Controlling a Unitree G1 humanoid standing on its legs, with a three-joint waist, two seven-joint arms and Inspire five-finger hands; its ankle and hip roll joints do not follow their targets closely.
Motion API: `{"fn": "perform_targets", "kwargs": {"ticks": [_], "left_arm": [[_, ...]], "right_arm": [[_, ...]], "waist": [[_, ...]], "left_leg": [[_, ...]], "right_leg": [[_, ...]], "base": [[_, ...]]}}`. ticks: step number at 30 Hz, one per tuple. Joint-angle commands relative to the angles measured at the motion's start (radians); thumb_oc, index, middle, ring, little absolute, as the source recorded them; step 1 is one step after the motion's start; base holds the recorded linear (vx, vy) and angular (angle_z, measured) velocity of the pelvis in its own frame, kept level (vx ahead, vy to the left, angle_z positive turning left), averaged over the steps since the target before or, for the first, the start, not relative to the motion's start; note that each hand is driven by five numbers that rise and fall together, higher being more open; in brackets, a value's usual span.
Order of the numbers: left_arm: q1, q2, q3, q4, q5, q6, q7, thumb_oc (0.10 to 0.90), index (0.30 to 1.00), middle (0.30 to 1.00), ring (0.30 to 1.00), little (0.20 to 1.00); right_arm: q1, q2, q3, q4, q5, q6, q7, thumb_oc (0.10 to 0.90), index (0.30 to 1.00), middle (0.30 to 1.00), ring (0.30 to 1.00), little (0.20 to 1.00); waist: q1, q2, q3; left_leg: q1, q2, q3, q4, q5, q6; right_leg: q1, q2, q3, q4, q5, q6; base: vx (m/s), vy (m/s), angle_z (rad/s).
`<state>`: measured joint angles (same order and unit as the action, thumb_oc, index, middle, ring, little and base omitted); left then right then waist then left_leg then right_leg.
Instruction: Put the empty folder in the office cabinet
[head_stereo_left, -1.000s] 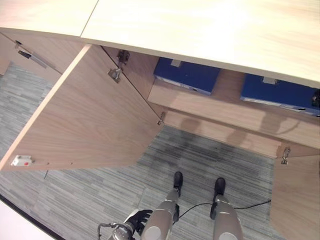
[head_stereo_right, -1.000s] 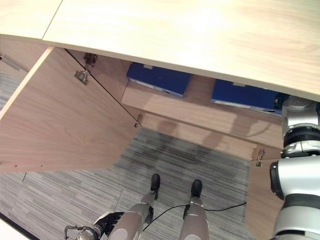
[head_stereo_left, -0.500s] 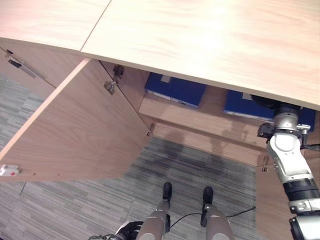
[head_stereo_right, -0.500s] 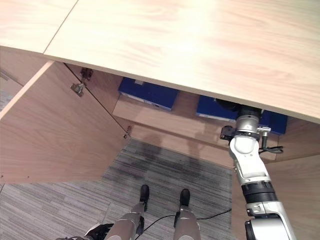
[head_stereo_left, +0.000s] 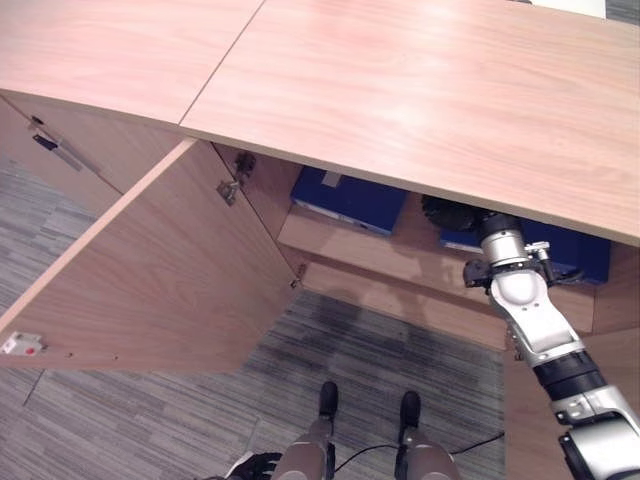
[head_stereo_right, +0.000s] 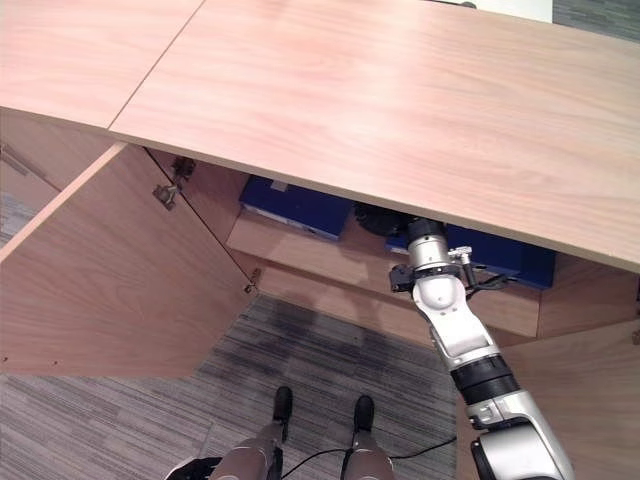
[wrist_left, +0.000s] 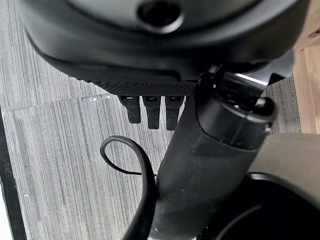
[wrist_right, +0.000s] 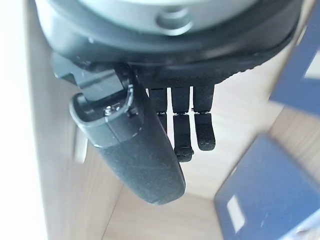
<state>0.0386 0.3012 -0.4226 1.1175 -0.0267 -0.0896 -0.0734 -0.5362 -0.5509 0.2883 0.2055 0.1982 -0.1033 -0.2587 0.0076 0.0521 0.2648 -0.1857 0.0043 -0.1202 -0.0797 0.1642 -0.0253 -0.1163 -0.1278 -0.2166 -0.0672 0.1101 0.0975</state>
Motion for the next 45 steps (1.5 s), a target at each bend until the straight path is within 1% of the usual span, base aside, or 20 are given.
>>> {"fn": "perform_targets", "kwargs": {"ticks": [1, 2, 6, 11, 12, 13, 15, 17, 19, 20, 22, 25, 28, 29, 33, 36, 37, 41, 42, 45], "left_arm": [[-0.116, -0.095, -0.005, 0.02, -0.007, -0.032, 0.05, 0.8, 0.9, 0.9, 0.9, 0.9], [-0.116, -0.094, -0.005, 0.02, -0.007, -0.032, 0.05, 0.8, 0.9, 0.9, 0.9, 0.9], [-0.108, -0.089, -0.025, 0.006, -0.003, -0.035, 0.054, 0.8, 0.9, 0.9, 0.9, 0.9], [-0.097, -0.076, -0.05, -0.012, 0.004, -0.038, 0.05, 0.8, 0.9, 0.9, 0.9, 0.9], [-0.097, -0.076, -0.05, -0.012, 0.004, -0.038, 0.05, 0.8, 0.9, 0.9, 0.9, 0.9], [-0.094, -0.07, -0.064, -0.019, 0.013, -0.039, 0.047, 0.8, 0.9, 0.9, 0.9, 0.9], [-0.091, -0.068, -0.072, -0.024, 0.017, -0.041, 0.046, 0.8, 0.9, 0.9, 0.9, 0.9], [-0.094, -0.06, -0.083, -0.04, 0.006, -0.045, 0.045, 0.8, 0.9, 0.9, 0.9, 0.9], [-0.097, -0.056, -0.085, -0.045, -0.001, -0.046, 0.046, 0.8, 0.9, 0.9, 0.9, 0.9], [-0.096, -0.05, -0.098, -0.054, -0.009, -0.049, 0.046, 0.8, 0.9, 0.9, 0.9, 0.9], [-0.094, -0.047, -0.112, -0.059, -0.01, -0.052, 0.045, 0.8, 0.9, 0.9, 0.9, 0.9], [-0.092, -0.041, -0.123, -0.066, -0.006, -0.054, 0.041, 0.8, 0.9, 0.9, 0.9, 0.9], [-0.094, -0.031, -0.141, -0.082, -0.02, -0.06, 0.043, 0.8, 0.9, 0.9, 0.9, 0.9], [-0.094, -0.026, -0.149, -0.093, -0.028, -0.062, 0.043, 0.8, 0.9, 0.9, 0.9, 0.9], [-0.101, -0.023, -0.163, -0.102, -0.043, -0.065, 0.042, 0.8, 0.9, 0.9, 0.9, 0.9], [-0.104, -0.022, -0.173, -0.105, -0.047, -0.066, 0.04, 0.8, 0.9, 0.9, 0.9, 0.9], [-0.108, -0.02, -0.176, -0.108, -0.053, -0.067, 0.04, 0.8, 0.9, 0.9, 0.9, 0.9], [-0.114, -0.016, -0.181, -0.116, -0.062, -0.067, 0.043, 0.8, 0.9, 0.9, 0.9, 0.9], [-0.114, -0.016, -0.181, -0.117, -0.062, -0.067, 0.043, 0.8, 0.9, 0.9, 0.9, 0.9], [-0.113, -0.015, -0.188, -0.123, -0.067, -0.071, 0.043, 0.8, 0.9, 0.9, 0.9, 0.9]], "right_arm": [[-0.203, 0.022, -0.012, 0.032, -0.012, -0.092, -0.014, 0.4, 0.3, 0.3, 0.3, 0.3], [-0.204, 0.022, -0.012, 0.034, -0.012, -0.093, -0.014, 0.4, 0.3, 0.3, 0.3, 0.3], [-0.223, 0.06, 0.014, 0.129, -0.039, -0.072, -0.031, 0.4, 0.3, 0.3, 0.3, 0.3], [-0.237, 0.082, 0.016, 0.237, -0.031, -0.061, -0.046, 0.4, 0.3, 0.3, 0.3, 0.3], [-0.239, 0.082, 0.016, 0.239, -0.031, -0.062, -0.047, 0.4, 0.3, 0.3, 0.3, 0.3], [-0.259, 0.074, 0.018, 0.29, -0.037, -0.058, -0.056, 0.4, 0.3, 0.3, 0.3, 0.3], [-0.269, 0.071, 0.016, 0.315, -0.032, -0.055, -0.062, 0.4, 0.3, 0.3, 0.3, 0.3], [-0.306, 0.052, 0.004, 0.384, -0.019, -0.049, -0.083, 0.4, 0.3, 0.3, 0.3, 0.3], [-0.32, 0.041, 0.001, 0.413, -0.015, -0.049, -0.092, 0.4, 0.3, 0.3, 0.3, 0.3], [-0.35, 0.022, -0.01, 0.467, -0.002, -0.045, -0.107, 0.4, 0.3, 0.3, 0.3, 0.3], [-0.385, 0.001, -0.001, 0.513, 0.002, -0.042, -0.113, 0.4, 0.3, 0.3, 0.3, 0.3], [-0.413, -0.02, 0.008, 0.55, -0.001, -0.037, -0.116, 0.4, 0.3, 0.3, 0.3, 0.3], [-0.473, -0.069, 0.013, 0.644, 0.009, -0.032, -0.139, 0.4, 0.3, 0.3, 0.3, 0.3], [-0.493, -0.088, 0.014, 0.684, 0.021, -0.032, -0.148, 0.4, 0.3, 0.3, 0.3, 0.3], [-0.52, -0.112, 0.028, 0.762, 0.029, -0.023, -0.149, 0.4, 0.3, 0.3, 0.3, 0.3], [-0.531, -0.114, 0.032, 0.794, 0.042, -0.022, -0.149, 0.4, 0.3, 0.3, 0.3, 0.3], [-0.541, -0.116, 0.037, 0.818, 0.045, -0.021, -0.148, 0.4, 0.3, 0.3, 0.3, 0.3], [-0.556, -0.126, 0.051, 0.85, 0.041, -0.015, -0.147, 0.4, 0.3, 0.3, 0.3, 0.3], [-0.556, -0.126, 0.052, 0.85, 0.041, -0.015, -0.147, 0.4, 0.3, 0.3, 0.3, 0.3], [-0.555, -0.135, 0.052, 0.872, 0.041, -0.011, -0.148, 0.4, 0.3, 0.3, 0.3, 0.3]], "waist": [[0.05, -0.071, -0.089], [0.049, -0.071, -0.089], [0.079, -0.08, -0.082], [0.104, -0.087, -0.074], [0.103, -0.087, -0.074], [0.113, -0.088, -0.07], [0.117, -0.088, -0.068], [0.131, -0.087, -0.059], [0.133, -0.085, -0.056], [0.142, -0.081, -0.049], [0.148, -0.075, -0.039], [0.152, -0.068, -0.031], [0.163, -0.044, -0.002], [0.165, -0.032, 0.013], [0.165, -0.014, 0.034], [0.164, -0.004, 0.044], [0.164, 0.003, 0.052], [0.165, 0.021, 0.071], [0.165, 0.021, 0.072], [0.165, 0.039, 0.087]], "left_leg": [[0.105, 0.018, -0.007, -0.007, -0.182, -0.011], [0.104, 0.018, -0.007, -0.007, -0.182, -0.011], [0.092, 0.02, -0.032, -0.006, -0.177, -0.011], [0.079, 0.018, -0.056, -0.005, -0.175, -0.011], [0.079, 0.017, -0.057, -0.005, -0.175, -0.011], [0.075, 0.015, -0.066, -0.004, -0.174, -0.012], [0.072, 0.014, -0.071, -0.004, -0.173, -0.012], [0.062, 0.011, -0.087, -0.003, -0.169, -0.012], [0.057, 0.009, -0.092, -0.003, -0.168, -0.013], [0.051, 0.006, -0.103, -0.003, -0.165, -0.013], [0.042, 0.002, -0.114, -0.002, -0.162, -0.013], [0.035, -0.001, -0.122, -0.001, -0.159, -0.013], [0.015, -0.008, -0.139, 0.001, -0.15, -0.012], [0.007, -0.01, -0.144, 0.003, -0.147, -0.01], [-0.003, -0.013, -0.147, 0.005, -0.141, -0.01], [-0.009, -0.015, -0.149, 0.006, -0.14, -0.009], [-0.013, -0.016, -0.148, 0.007, -0.138, -0.008], [-0.022, -0.016, -0.146, 0.009, -0.133, -0.008], [-0.023, -0.016, -0.146, 0.009, -0.133, -0.008], [-0.032, -0.018, -0.147, 0.01, -0.128, -0.008]], "right_leg": [[-0.089, -0.016, -0.024, 0.135, -0.098, 0.04], [-0.089, -0.016, -0.024, 0.134, -0.098, 0.04], [-0.091, -0.019, -0.044, 0.135, -0.103, 0.041], [-0.091, -0.021, -0.064, 0.142, -0.111, 0.041], [-0.091, -0.022, -0.065, 0.143, -0.112, 0.041], [-0.092, -0.023, -0.073, 0.146, -0.115, 0.041], [-0.091, -0.024, -0.076, 0.147, -0.117, 0.041], [-0.096, -0.028, -0.09, 0.155, -0.119, 0.042], [-0.098, -0.03, -0.095, 0.158, -0.122, 0.042], [-0.102, -0.034, -0.105, 0.163, -0.122, 0.043], [-0.108, -0.039, -0.112, 0.169, -0.124, 0.044], [-0.114, -0.042, -0.117, 0.178, -0.126, 0.045], [-0.135, -0.053, -0.131, 0.205, -0.132, 0.046], [-0.146, -0.058, -0.134, 0.219, -0.134, 0.047], [-0.166, -0.065, -0.135, 0.24, -0.137, 0.049], [-0.176, -0.067, -0.132, 0.248, -0.138, 0.049], [-0.186, -0.068, -0.13, 0.255, -0.137, 0.049], [-0.203, -0.073, -0.129, 0.267, -0.138, 0.047], [-0.204, -0.073, -0.129, 0.268, -0.138, 0.047], [-0.218, -0.077, -0.129, 0.28, -0.139, 0.046]], "base": [[0.02, -0.009, 0.11], [0.02, -0.015, 0.08], [0.01, -0.003, 0.07], [0.01, -0.01, 0.21], [0.02, -0.004, 0.2], [0.01, -0.002, 0.21], [0.01, -0.004, 0.16], [-0.01, -0.005, 0.16], [-0.01, -0.001, 0.21], [-0.02, 0.0, 0.2], [-0.02, 0.005, 0.16], [-0.02, 0.012, 0.14], [-0.05, 0.02, 0.19], [-0.05, 0.016, 0.18], [-0.04, 0.005, 0.05], [-0.01, 0.0, 0.0], [-0.04, 0.004, 0.0], [-0.03, 0.002, -0.01], [0.0, 0.0, 0.0], [-0.02, -0.001, -0.01]]}}
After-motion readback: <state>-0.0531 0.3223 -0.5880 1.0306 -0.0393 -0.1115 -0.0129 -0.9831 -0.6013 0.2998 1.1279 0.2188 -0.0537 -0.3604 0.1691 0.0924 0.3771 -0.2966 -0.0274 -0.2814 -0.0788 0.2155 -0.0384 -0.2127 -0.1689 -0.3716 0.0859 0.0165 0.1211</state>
